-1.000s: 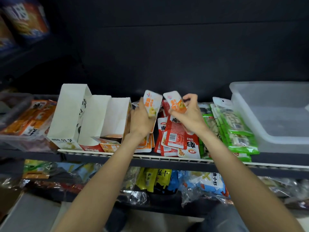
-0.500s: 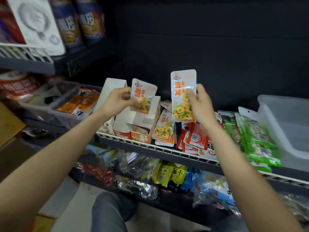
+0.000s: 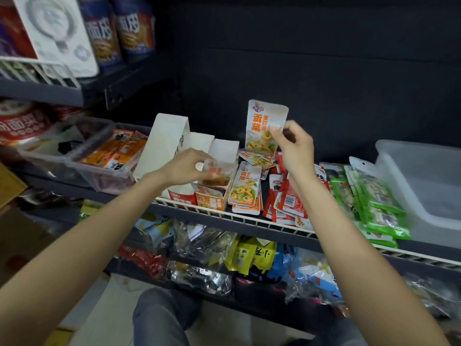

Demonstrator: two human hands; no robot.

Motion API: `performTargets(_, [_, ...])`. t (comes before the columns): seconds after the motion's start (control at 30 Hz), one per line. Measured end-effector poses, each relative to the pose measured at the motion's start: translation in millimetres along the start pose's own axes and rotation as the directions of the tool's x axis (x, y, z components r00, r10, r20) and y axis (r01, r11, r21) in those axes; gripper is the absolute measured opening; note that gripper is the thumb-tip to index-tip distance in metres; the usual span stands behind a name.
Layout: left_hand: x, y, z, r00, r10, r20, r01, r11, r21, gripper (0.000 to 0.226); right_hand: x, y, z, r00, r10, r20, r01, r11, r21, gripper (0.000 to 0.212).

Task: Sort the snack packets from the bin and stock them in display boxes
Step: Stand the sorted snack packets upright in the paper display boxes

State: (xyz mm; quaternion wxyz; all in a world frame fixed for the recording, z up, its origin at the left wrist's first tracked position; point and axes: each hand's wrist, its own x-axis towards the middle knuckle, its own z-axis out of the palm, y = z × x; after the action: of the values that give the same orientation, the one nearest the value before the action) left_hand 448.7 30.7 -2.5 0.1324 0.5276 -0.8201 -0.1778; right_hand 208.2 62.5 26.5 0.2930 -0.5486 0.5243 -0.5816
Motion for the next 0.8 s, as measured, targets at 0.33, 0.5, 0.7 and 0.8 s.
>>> performTargets(0.33, [-32.9, -1.9, -12.8, 0.966, -0.018, 0.258, -0.011, 0.994, 0.110, 0.065, -1.2, 9.8, 51.8, 0.987, -0.051, 0.154, 0.058, 0.998, -0.038, 0.011])
performTargets(0.5, [-45.5, -6.0, -9.8, 0.985, 0.159, 0.065, -0.169, 0.965, 0.200, 0.076, -10.0, 24.6, 70.2, 0.942, -0.154, 0.297, 0.273, 0.867, -0.417, 0.027])
performTargets(0.7, [-48.1, -6.6, -2.9, 0.982, 0.180, 0.060, -0.190, 0.947, 0.258, 0.061, -0.9, 16.1, 48.9, 0.911, -0.192, 0.366, 0.372, 0.766, -0.524, 0.029])
performTargets(0.8, [-46.6, -7.4, 1.0, 0.982, 0.187, 0.040, -0.191, 0.953, 0.236, 0.034, -1.0, 18.4, 49.4, 0.863, -0.233, 0.449, 0.476, 0.675, -0.564, 0.024])
